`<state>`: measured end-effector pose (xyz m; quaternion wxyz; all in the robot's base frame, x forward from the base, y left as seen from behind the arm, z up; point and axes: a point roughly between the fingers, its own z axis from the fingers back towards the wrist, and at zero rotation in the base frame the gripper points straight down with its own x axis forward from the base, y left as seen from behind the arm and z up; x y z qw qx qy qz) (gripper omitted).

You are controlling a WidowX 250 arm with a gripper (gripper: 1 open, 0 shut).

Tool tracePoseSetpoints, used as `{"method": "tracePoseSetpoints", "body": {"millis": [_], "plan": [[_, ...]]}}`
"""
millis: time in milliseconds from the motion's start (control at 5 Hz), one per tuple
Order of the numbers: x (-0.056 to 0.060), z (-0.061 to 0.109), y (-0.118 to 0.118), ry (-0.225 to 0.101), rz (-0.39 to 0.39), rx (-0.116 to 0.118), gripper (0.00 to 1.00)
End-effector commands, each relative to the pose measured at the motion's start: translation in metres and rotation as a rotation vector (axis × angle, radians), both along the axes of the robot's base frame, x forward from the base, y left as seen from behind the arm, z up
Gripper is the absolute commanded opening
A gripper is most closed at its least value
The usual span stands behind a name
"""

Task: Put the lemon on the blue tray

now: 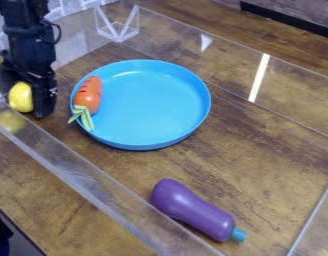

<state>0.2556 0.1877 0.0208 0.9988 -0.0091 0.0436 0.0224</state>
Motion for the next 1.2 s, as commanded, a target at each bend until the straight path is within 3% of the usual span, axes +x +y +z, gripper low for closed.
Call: {"method": "tracePoseSetpoints", "body": {"millis": [0, 400, 600, 800, 1000], "plan": [[0.006, 0.026, 0.0, -0.066, 0.023, 0.051, 0.0], [0.027, 0.063, -0.041, -0.119, 0.064, 0.078, 0.0], [0.024, 0.074, -0.062, -0.14, 0.038, 0.067, 0.0], [0.017, 0.076, -0.075, -0.151, 0.006, 0.058, 0.0], [0.018, 0.076, -0.094, -0.16, 0.017, 0.053, 0.0]]}}
